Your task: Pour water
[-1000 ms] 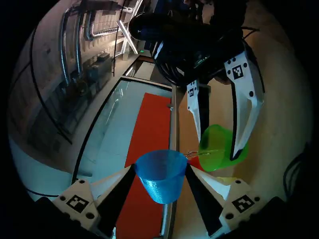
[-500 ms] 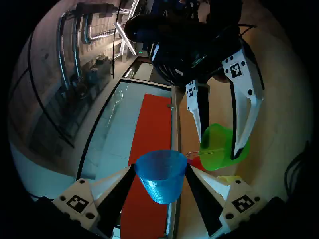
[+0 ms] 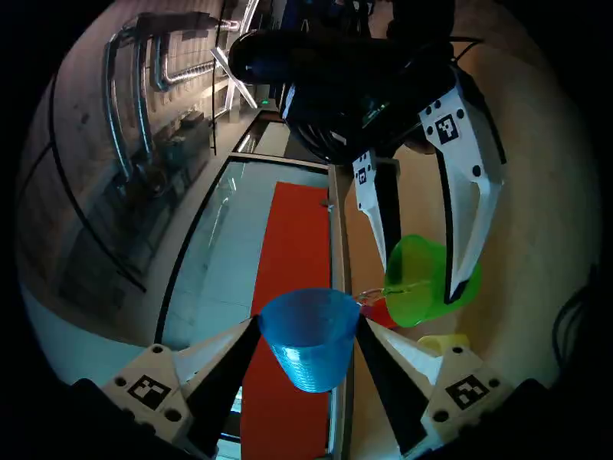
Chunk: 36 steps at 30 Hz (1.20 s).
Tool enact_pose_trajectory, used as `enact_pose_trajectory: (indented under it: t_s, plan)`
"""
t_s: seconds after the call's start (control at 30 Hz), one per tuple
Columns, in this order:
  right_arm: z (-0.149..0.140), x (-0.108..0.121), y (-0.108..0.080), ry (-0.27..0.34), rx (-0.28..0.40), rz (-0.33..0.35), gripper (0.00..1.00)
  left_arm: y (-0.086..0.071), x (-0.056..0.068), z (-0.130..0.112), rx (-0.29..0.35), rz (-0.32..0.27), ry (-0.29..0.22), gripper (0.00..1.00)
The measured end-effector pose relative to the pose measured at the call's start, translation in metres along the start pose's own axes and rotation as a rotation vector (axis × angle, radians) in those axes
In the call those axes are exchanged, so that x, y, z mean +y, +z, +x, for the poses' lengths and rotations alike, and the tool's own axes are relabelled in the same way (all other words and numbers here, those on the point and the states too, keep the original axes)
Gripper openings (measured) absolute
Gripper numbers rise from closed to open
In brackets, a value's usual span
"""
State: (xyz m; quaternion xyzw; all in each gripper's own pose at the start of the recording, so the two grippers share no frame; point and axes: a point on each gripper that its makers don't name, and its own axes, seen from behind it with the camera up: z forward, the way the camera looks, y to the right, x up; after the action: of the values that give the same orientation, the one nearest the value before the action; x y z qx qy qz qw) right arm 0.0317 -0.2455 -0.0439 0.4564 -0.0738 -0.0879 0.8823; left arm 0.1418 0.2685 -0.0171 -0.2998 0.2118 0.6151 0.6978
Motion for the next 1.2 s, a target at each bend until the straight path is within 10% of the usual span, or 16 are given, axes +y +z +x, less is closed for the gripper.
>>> enact_pose_trajectory:
  t_s: [1.2]
  plan:
    - [0.0004,-0.0003,0.0,0.003,0.003,-0.002,0.94,-0.0033,-0.0056,0.0075,0.01,0.005,0.102,0.89]
